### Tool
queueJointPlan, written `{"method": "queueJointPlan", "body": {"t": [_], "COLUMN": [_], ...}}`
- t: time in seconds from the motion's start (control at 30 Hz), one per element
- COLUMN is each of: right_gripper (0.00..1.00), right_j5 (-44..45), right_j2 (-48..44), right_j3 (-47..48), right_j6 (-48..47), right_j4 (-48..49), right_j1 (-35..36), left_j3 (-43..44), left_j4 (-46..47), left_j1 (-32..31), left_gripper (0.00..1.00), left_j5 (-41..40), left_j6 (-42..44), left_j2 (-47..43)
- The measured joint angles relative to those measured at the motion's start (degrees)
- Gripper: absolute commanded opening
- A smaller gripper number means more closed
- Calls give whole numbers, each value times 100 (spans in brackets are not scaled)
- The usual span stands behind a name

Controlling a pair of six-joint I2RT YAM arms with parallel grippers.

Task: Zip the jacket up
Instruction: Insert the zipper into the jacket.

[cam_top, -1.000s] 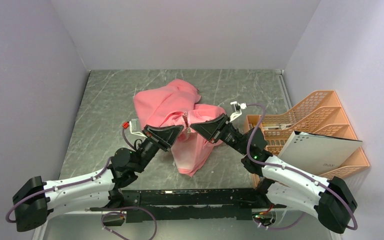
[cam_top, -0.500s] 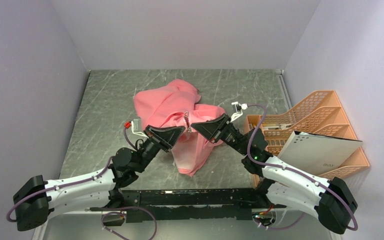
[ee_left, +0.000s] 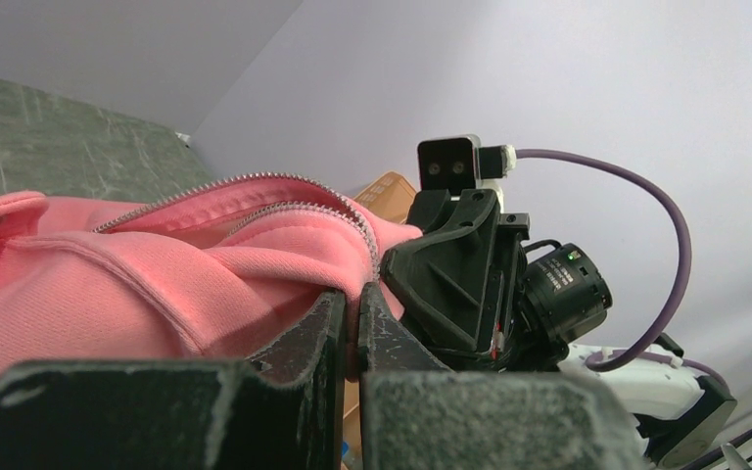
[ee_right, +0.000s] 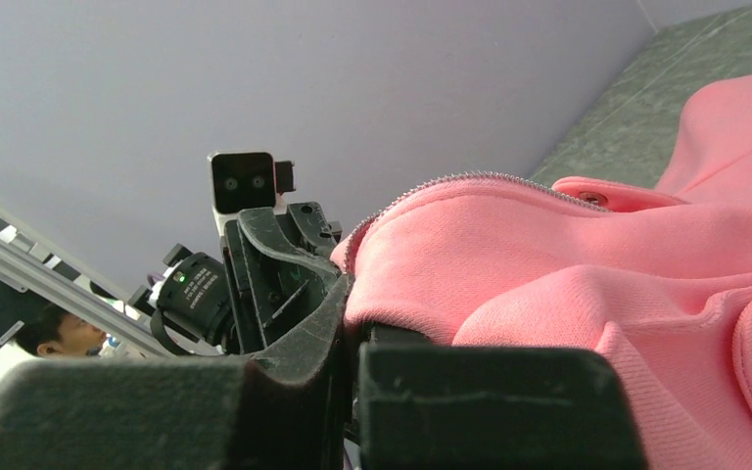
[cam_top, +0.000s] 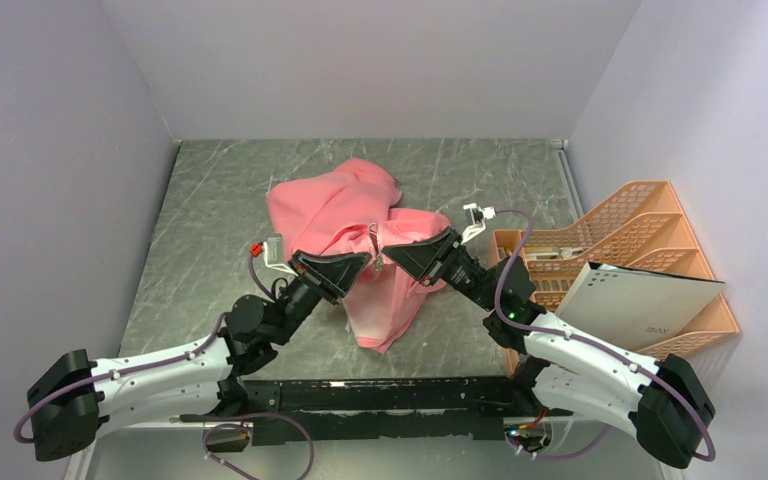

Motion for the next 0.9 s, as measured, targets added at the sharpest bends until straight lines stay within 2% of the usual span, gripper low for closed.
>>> {"method": "queueJointPlan", "body": {"t": [0.9], "right_gripper": [0], "right_j5": [-111], "right_j2": [79], "right_j3": [0], "right_j6": [17], "right_j4": [157], "right_j1": [0], "left_j3": [-9], "left_j4": [107], "left_j1": [0], "left_gripper": [5], "left_j5": [-144], "left_j6": [-101], "left_j2": [-15]}}
